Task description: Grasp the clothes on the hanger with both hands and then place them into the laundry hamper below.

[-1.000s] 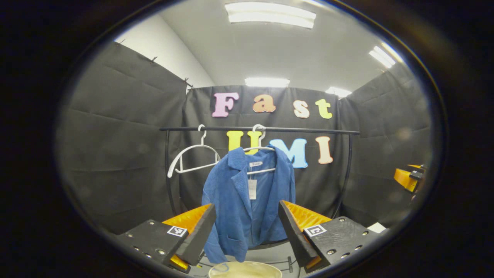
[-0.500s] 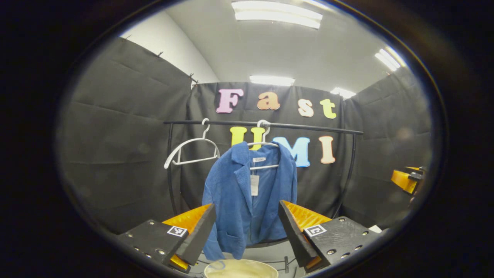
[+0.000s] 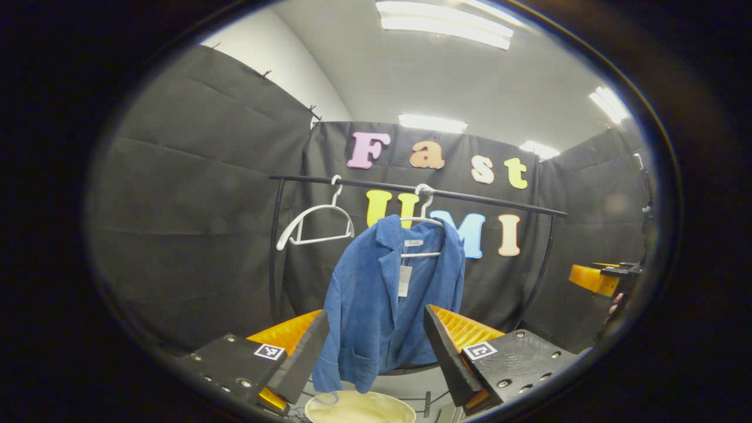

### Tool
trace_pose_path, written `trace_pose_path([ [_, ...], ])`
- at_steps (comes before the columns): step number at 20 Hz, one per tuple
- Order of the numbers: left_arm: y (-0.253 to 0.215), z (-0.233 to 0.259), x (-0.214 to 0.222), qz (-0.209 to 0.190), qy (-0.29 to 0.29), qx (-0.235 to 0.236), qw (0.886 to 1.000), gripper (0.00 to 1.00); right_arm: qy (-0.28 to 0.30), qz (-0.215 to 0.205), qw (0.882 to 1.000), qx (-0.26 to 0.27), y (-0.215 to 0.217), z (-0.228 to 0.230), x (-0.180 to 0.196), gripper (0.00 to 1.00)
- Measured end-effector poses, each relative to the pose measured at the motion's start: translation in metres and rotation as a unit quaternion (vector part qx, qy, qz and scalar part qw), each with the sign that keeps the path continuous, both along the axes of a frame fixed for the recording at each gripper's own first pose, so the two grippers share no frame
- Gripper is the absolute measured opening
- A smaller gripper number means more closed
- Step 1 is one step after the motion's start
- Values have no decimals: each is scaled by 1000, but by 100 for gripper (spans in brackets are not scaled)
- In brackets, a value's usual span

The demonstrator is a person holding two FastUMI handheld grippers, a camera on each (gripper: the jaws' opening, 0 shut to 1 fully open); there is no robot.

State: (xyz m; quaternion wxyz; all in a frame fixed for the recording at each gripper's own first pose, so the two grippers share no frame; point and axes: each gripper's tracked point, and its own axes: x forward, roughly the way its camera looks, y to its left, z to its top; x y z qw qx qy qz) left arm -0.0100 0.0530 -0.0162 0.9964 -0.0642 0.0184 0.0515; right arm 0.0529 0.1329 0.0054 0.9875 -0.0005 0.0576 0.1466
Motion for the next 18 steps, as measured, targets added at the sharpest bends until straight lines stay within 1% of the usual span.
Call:
trace_pose_path([
  [2,4,4,2,4,2,-4,1000,92,-1,12,1000,-6,14,5,13,95],
  [3,4,6,5,4,2,-10,1000,92,1,20,1000,-6,23,5,19,92],
  [4,3,7,9,4,3,-14,1000,94,4,28,1000,-3,31,6,23,95],
  [6,1,12,22,6,6,-19,1000,94,7,44,999,5,45,5,35,95],
  [7,2,14,29,9,6,-18,1000,94,8,50,999,7,52,3,43,95],
  [8,1,15,37,12,8,-16,1000,92,9,55,998,10,58,1,52,95],
  [10,-1,17,54,20,13,-12,1000,92,13,65,998,22,73,-3,72,95],
  [11,-3,16,62,26,17,-11,999,92,20,70,997,28,80,-7,82,95],
  [14,-10,8,92,40,31,-17,999,96,33,89,994,44,98,-23,112,95],
  [15,-12,4,103,44,38,-20,998,92,36,92,994,41,100,-33,122,95],
  [17,-18,-5,124,48,49,-33,997,92,47,101,993,38,106,-53,141,95],
  [18,-20,-8,135,50,51,-41,997,94,54,108,992,42,110,-61,151,95],
])
